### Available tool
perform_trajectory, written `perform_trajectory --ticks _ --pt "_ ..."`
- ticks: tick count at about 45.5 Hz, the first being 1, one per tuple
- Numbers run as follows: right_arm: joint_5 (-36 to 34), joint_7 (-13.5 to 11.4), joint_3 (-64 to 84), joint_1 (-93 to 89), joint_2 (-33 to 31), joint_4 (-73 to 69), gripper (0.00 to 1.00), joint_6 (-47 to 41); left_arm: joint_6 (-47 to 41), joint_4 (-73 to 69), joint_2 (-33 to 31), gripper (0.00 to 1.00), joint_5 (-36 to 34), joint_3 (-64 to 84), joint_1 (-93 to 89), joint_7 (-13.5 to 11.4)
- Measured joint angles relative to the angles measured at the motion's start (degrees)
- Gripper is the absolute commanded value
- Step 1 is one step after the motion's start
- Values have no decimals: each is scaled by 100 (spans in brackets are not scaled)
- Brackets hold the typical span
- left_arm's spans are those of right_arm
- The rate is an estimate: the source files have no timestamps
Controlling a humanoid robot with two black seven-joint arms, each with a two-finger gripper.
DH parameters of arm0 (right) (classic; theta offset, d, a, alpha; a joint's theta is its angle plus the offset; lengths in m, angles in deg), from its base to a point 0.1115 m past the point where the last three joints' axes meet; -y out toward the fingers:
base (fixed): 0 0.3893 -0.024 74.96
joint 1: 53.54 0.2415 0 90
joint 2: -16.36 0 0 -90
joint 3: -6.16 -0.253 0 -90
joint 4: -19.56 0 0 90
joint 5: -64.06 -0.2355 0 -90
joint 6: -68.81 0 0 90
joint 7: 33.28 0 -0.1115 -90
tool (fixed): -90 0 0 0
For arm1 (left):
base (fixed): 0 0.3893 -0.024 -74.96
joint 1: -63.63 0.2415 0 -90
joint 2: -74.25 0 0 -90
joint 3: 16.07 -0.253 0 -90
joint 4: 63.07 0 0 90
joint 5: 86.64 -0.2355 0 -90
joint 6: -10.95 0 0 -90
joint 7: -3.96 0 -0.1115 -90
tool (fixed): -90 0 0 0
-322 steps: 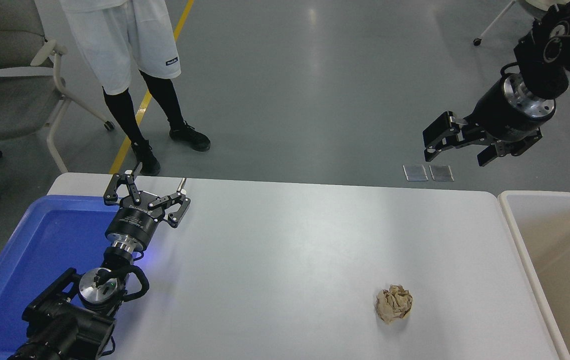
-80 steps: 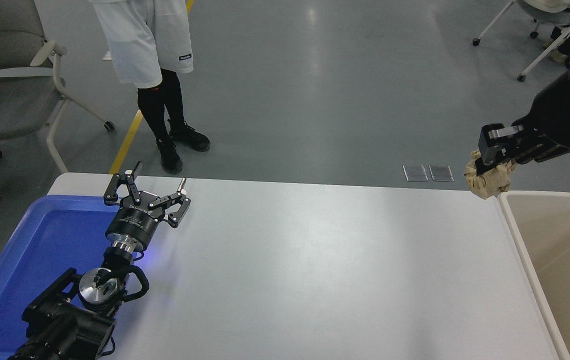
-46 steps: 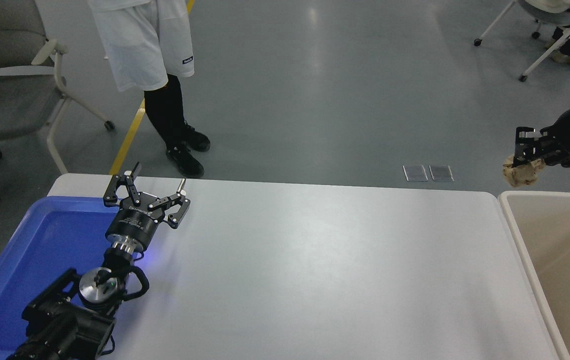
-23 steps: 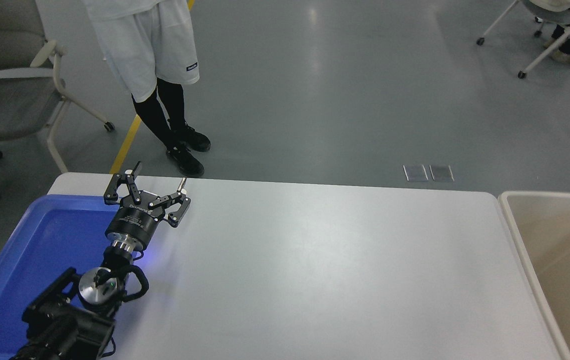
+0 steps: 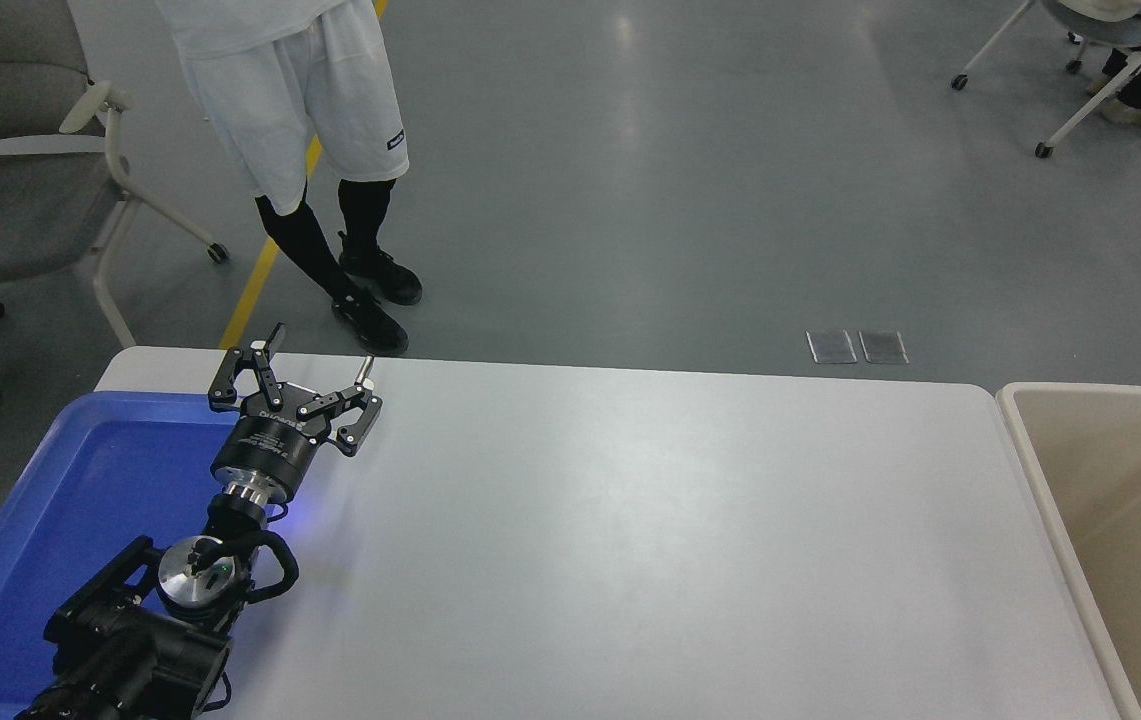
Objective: Pick up paper ball place in dustbin
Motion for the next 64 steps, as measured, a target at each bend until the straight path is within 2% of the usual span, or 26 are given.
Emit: perform_trajectory --ticks 1,4,6,9,10,11,27,51,64 --pt "2 -4 -25 -46 14 10 4 24 0 0 0 99 0 0 0 0" --pt "14 -13 -103 -172 56 45 28 100 0 0 0 99 -1 0 0 0" --pt "22 -17 -144 -237 78 74 48 148 0 0 0 99 -1 0 0 0" --pt "45 -21 -191 -301 103 95 86 198 0 0 0 99 -1 0 0 -1" --pt "52 -22 -204 -313 109 104 96 211 0 0 0 99 -1 0 0 -2" --pt "59 -23 -216 -323 115 111 100 222 0 0 0 99 -1 0 0 -4" --pt "125 -25 -444 -333 159 168 100 357 0 0 0 99 -1 0 0 -5" --pt "148 -19 -1632 -104 117 98 100 334 0 0 0 99 0 0 0 -2" --pt "152 -12 -2261 831 -335 -437 100 314 0 0 0 99 0 0 0 -1"
